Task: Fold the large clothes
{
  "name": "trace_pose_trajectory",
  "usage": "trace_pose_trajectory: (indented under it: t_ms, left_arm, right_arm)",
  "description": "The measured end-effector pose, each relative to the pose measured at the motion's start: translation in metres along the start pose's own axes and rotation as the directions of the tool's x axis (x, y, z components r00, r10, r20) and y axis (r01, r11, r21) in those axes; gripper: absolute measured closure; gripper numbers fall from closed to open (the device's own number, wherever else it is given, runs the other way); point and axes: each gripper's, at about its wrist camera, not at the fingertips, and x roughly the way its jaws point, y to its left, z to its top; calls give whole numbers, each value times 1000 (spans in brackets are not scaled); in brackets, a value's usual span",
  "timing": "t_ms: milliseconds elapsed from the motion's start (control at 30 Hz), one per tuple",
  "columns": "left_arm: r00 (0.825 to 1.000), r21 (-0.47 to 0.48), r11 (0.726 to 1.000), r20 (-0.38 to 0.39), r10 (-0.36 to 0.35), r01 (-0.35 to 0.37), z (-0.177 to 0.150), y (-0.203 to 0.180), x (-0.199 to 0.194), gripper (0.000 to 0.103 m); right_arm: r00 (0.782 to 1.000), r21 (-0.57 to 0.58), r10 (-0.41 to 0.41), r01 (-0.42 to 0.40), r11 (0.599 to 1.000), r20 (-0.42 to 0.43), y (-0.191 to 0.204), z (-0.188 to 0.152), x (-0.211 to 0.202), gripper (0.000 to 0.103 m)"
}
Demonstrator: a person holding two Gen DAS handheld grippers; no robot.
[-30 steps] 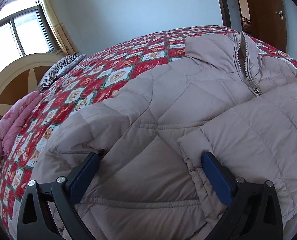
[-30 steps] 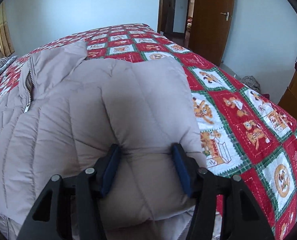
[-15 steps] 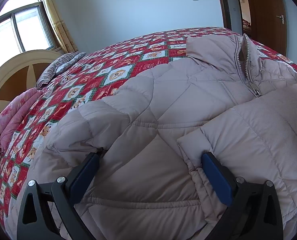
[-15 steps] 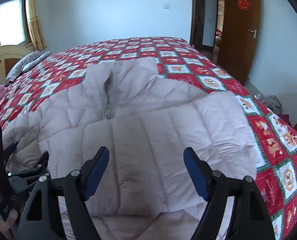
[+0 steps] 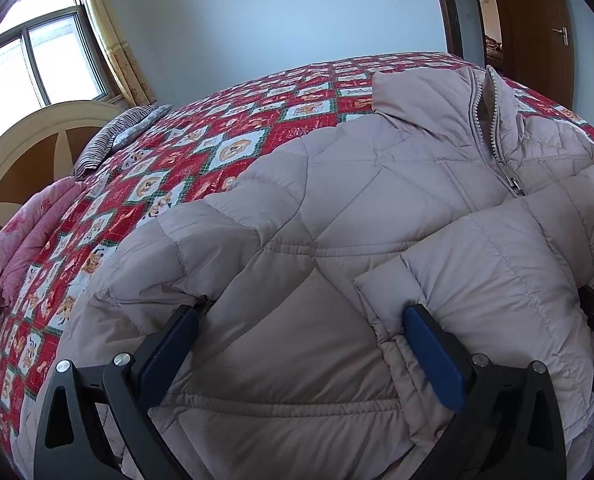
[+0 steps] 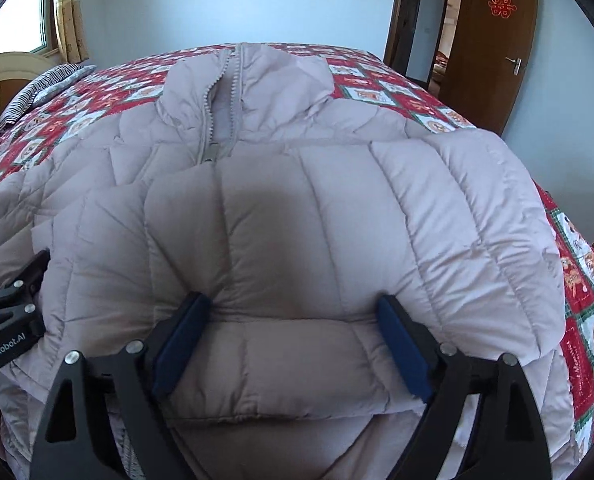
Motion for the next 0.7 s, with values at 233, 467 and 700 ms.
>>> trace_pose_trajectory:
  t_ms: [233, 467, 700]
  left_arm:
    - [997, 4, 998, 43, 66, -67, 0, 34, -33, 1]
    - [971, -58, 971, 51, 234, -231, -39, 147, -63, 1]
    - [915, -104, 909, -54, 400, -404, -103, 243, -64, 1]
  right_arm:
    - [1000, 9, 2, -2, 1000, 1, -2, -1, 1, 11]
    - [1000, 13, 3, -4, 1000, 10, -3, -2, -1, 10]
    - [1000, 14, 1, -1, 1000, 16, -3, -2, -2, 10]
